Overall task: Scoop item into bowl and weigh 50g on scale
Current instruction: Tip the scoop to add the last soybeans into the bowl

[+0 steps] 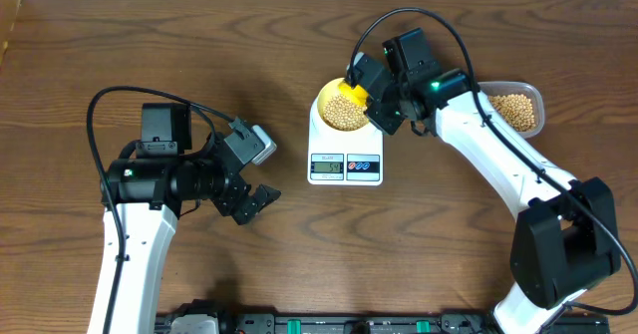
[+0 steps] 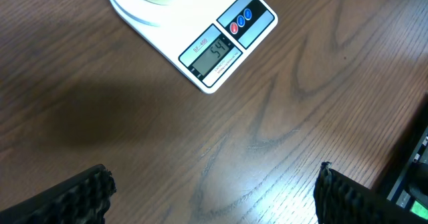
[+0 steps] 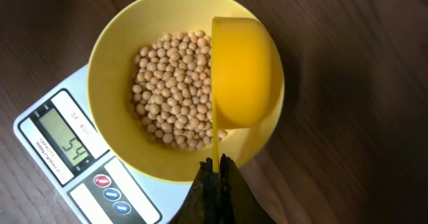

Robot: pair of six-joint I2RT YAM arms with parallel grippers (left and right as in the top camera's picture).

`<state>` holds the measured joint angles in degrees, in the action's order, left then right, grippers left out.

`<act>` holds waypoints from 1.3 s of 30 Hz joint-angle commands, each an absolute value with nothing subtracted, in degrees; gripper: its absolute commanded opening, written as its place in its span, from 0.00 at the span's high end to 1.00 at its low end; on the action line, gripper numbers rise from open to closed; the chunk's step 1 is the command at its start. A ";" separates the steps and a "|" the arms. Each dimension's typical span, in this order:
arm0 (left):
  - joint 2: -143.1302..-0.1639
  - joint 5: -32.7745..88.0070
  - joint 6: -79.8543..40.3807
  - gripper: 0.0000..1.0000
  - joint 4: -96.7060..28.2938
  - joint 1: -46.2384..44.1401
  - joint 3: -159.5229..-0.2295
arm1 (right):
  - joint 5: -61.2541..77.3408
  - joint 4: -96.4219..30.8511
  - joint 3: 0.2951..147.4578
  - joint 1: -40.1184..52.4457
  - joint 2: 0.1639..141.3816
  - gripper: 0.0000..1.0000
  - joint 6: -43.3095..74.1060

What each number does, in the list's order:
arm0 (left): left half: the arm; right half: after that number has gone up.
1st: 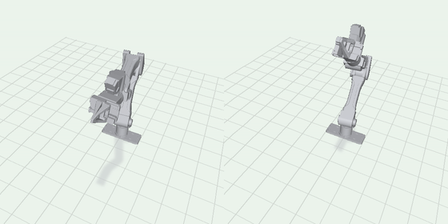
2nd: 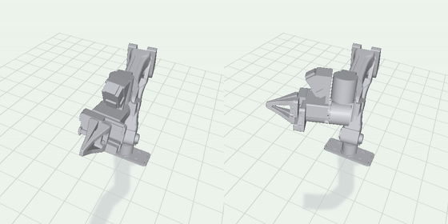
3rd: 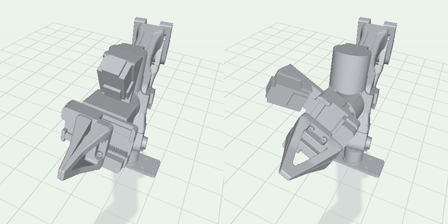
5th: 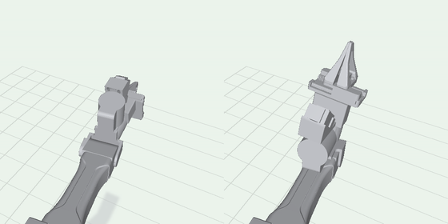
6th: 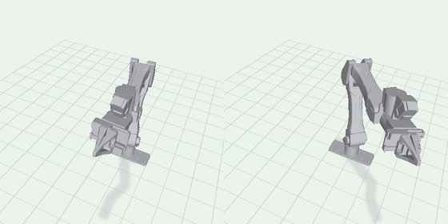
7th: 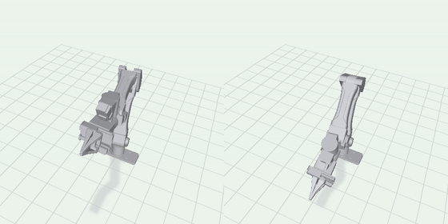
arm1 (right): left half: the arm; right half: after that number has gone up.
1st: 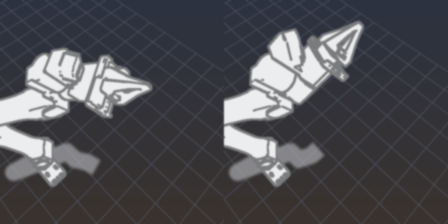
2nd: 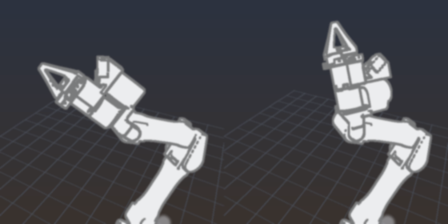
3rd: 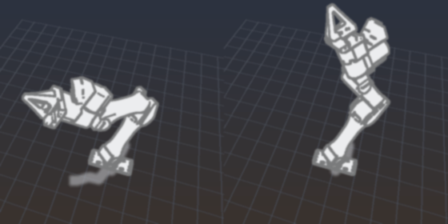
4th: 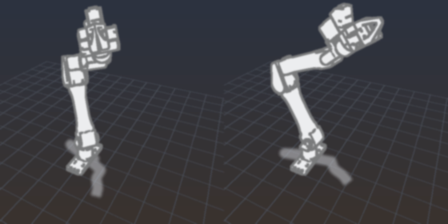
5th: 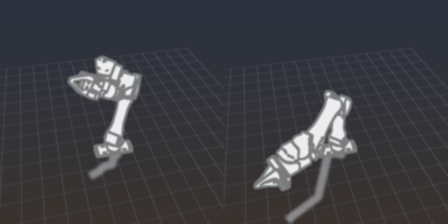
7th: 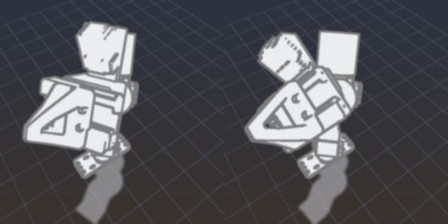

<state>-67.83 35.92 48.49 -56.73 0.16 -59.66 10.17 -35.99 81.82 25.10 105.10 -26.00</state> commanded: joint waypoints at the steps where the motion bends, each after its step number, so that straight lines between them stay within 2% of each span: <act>1: -68.05 36.86 49.28 0.02 -56.93 0.36 -60.99 | 9.78 -36.73 82.72 25.78 105.03 0.99 -26.46; 12: -68.05 36.86 49.28 0.02 -56.93 0.36 -60.99 | 14.20 -39.66 82.70 25.98 105.03 0.99 -25.21; 25: -68.05 36.86 49.28 0.02 -56.93 0.36 -60.99 | 32.16 -39.46 82.72 24.16 105.03 0.99 -12.53; 33: -68.05 36.86 49.28 0.02 -56.93 0.36 -60.99 | 33.06 -39.46 82.72 21.28 105.03 0.99 -3.25; 39: -68.05 36.86 49.28 0.02 -56.93 0.36 -60.99 | 41.56 -39.46 82.72 18.37 105.03 0.99 -2.57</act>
